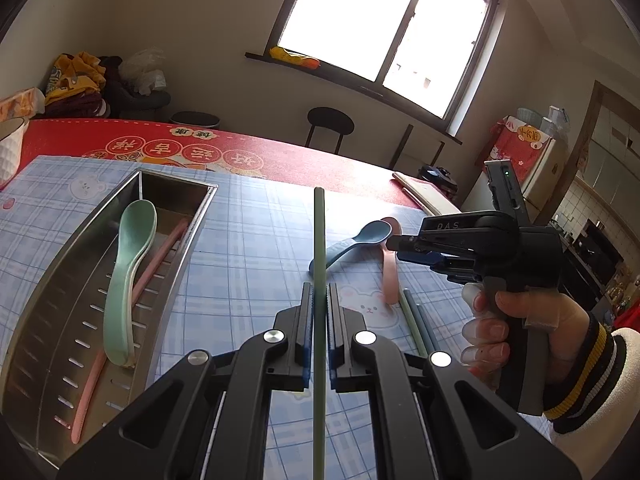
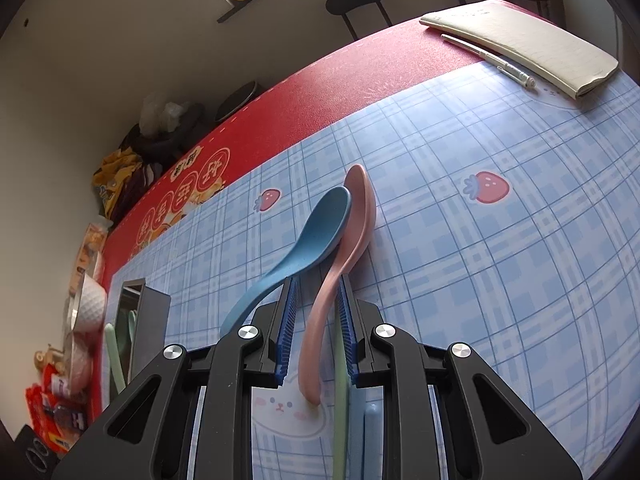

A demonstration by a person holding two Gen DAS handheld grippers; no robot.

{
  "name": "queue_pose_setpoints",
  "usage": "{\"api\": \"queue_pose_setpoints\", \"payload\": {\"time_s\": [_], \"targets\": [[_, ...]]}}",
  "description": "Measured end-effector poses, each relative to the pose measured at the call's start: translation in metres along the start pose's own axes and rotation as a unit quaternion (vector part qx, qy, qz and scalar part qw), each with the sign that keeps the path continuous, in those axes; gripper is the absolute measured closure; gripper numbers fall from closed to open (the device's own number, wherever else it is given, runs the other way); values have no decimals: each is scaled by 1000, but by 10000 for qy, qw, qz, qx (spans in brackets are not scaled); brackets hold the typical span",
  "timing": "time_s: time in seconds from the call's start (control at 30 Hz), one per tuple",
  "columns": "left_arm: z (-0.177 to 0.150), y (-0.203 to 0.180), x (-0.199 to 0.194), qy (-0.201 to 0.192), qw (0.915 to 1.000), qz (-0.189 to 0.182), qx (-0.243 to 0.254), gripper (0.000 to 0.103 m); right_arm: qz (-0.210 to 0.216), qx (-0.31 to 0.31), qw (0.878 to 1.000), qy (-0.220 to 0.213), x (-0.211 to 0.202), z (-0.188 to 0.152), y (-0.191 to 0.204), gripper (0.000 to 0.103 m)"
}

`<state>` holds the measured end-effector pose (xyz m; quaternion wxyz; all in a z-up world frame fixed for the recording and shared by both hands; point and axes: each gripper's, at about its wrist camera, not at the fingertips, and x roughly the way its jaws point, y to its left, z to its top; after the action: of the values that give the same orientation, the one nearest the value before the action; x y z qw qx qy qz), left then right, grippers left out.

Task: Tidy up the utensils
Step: 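Grasp the pink spoon with the right gripper and lift it while the left gripper holds the green chopstick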

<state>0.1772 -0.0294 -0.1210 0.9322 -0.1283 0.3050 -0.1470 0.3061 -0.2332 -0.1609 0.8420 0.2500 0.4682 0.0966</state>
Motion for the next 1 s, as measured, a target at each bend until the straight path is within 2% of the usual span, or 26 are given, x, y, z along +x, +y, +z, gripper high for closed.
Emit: {"api": "queue_pose_setpoints", "payload": {"time_s": [0.23,0.33,0.63,0.87,0.93,1.0], "targets": [[0,-2,-3,-54,10000,72,43,97,-248,-76,9996,147,10,-3,8,82],[-1,-1,-2,-32,10000,72,34,97,-326,-153,9993,132,14,-2,11,87],[0,-1,0,20,10000,63,13,97,-195,-77,9997,112,16,-1,8,90],[-1,-1,2,54,10000,50,39,97,-693,-452,9965,102,19,-4,26,90],[-1,0,1,56,10000,25,1,97,-628,-351,9974,16,16,-8,24,92],[-1,2,2,71,10000,3,-46,97,-383,-66,9992,-46,12,-15,15,97]]}}
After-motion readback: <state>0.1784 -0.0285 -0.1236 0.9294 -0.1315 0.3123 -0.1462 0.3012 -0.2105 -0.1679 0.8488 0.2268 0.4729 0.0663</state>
